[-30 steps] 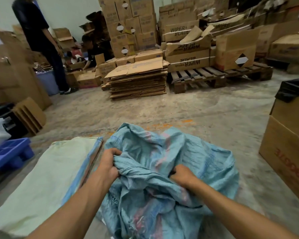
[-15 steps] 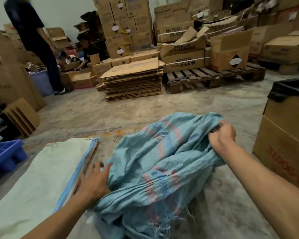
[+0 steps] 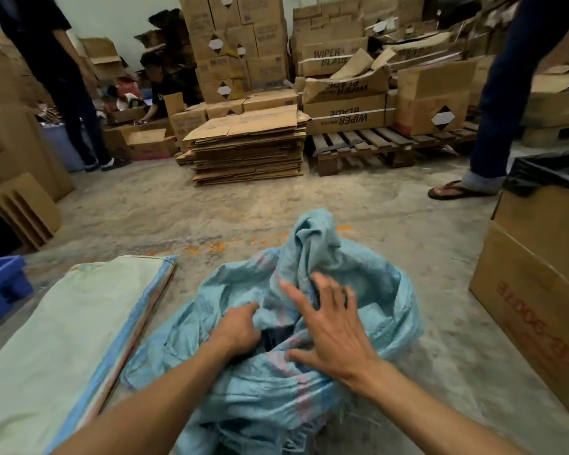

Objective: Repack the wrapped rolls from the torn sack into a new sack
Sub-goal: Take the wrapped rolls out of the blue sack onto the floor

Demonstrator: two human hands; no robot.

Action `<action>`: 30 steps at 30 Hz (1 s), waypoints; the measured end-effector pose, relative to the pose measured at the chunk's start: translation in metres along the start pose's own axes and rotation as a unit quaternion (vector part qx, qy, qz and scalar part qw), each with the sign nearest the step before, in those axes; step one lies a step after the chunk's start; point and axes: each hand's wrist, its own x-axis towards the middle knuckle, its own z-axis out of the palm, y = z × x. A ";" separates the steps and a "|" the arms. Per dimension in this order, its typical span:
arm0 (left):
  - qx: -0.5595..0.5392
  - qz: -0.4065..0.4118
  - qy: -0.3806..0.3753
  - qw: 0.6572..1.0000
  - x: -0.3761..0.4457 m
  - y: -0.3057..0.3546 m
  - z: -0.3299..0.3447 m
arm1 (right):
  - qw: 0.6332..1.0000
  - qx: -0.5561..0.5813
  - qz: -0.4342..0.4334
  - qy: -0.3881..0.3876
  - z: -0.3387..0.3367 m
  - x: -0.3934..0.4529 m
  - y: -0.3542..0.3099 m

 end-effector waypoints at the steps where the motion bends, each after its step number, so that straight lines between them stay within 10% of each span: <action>1: -0.033 -0.007 0.018 0.999 0.005 0.004 -0.010 | 0.999 -0.018 -0.032 0.000 0.003 -0.005 0.004; 6: -0.257 -0.126 0.087 0.954 0.032 0.016 -0.083 | 0.981 0.007 -0.177 -0.084 0.014 -0.016 0.026; 11: -0.436 -0.188 0.045 0.879 0.025 0.024 -0.135 | 0.936 0.183 0.026 -0.301 -0.006 -0.017 0.061; 17: -0.574 -0.162 0.001 0.803 0.021 -0.001 -0.154 | 0.843 -0.037 0.142 -0.517 -0.009 -0.047 0.140; 20: -0.589 -0.150 -0.019 0.794 0.020 0.007 -0.135 | 0.895 0.060 0.057 -0.439 -0.046 -0.016 0.103; 25: -0.597 -0.193 -0.098 0.772 0.016 0.018 -0.121 | 0.978 0.160 0.104 0.090 -0.054 0.022 0.035; 30: -0.646 -0.105 -0.117 0.747 0.005 0.025 -0.125 | 0.967 0.087 0.210 -0.116 -0.017 0.046 0.050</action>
